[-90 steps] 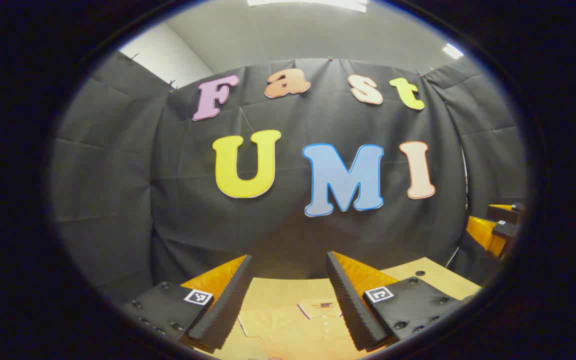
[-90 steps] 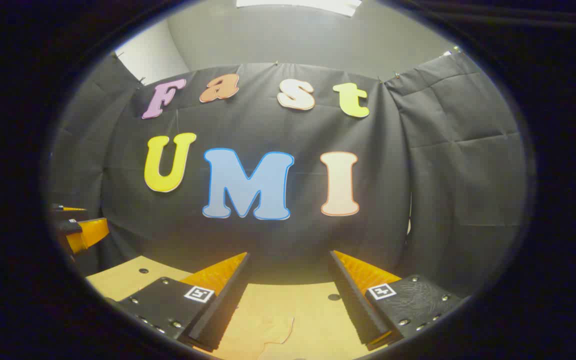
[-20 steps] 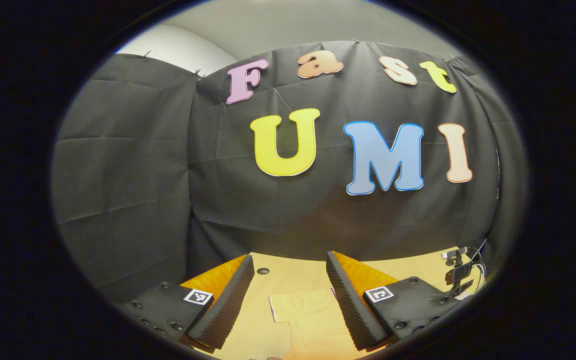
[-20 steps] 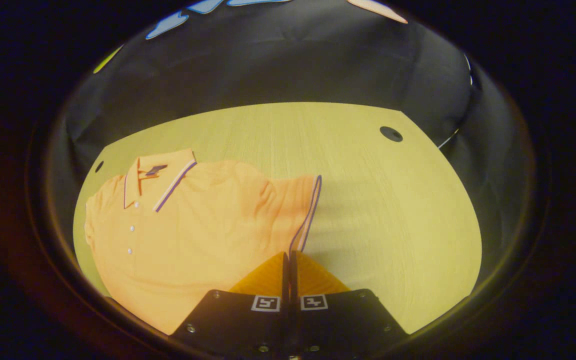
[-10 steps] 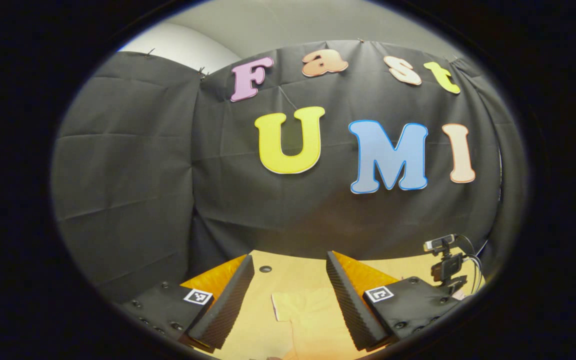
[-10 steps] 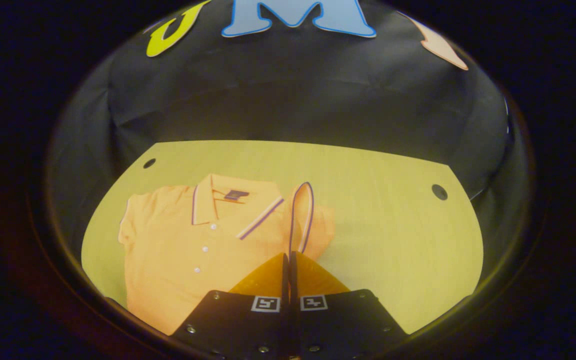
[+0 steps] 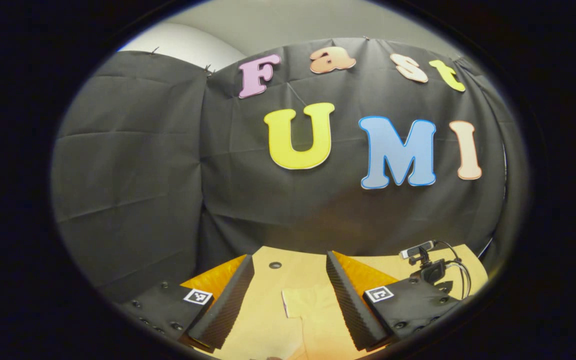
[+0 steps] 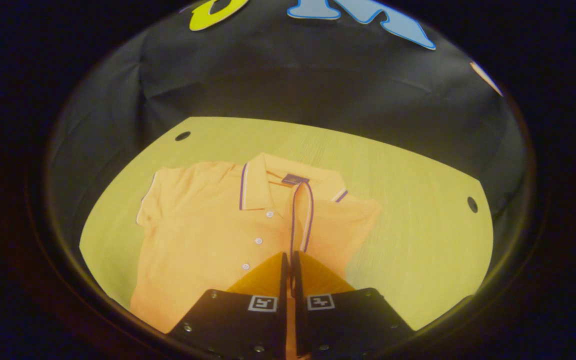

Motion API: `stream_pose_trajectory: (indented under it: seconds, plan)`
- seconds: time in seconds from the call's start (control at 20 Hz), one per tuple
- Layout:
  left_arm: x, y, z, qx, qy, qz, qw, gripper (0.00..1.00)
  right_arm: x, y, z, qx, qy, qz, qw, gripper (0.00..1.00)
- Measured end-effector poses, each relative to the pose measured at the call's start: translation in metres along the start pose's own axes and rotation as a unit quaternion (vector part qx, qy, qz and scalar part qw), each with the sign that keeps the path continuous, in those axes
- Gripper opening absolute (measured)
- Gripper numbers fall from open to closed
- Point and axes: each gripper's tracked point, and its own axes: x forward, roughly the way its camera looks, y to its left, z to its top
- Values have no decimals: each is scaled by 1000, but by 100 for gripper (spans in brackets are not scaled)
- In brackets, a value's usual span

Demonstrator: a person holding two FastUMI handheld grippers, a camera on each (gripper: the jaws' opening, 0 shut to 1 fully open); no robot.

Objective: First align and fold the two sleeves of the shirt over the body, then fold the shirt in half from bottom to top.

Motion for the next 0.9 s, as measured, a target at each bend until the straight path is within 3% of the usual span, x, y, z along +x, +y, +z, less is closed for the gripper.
stream_pose_trajectory:
  seconds: [0.1,0.15,0.2,0.5,0.6,0.9]
  plan:
    - [1,0,-4,-2,4,-2,1000,94,-3,-2,3,3,-1,2,1000,16]
    - [3,-1,-8,-4,7,-4,1000,94,-5,-3,4,3,-5,0,1000,33]
    - [6,-3,-11,-7,12,-6,1000,94,-9,-4,6,5,-11,-5,1000,36]
    - [33,-11,-38,-7,35,-28,999,96,-50,-8,-5,39,-26,-3,999,44]
    - [47,-10,-50,-4,42,-30,999,96,-67,-10,-31,47,-7,-7,999,39]
    - [102,-14,-89,1,75,-53,996,96,-113,-10,-128,67,65,-9,996,44]
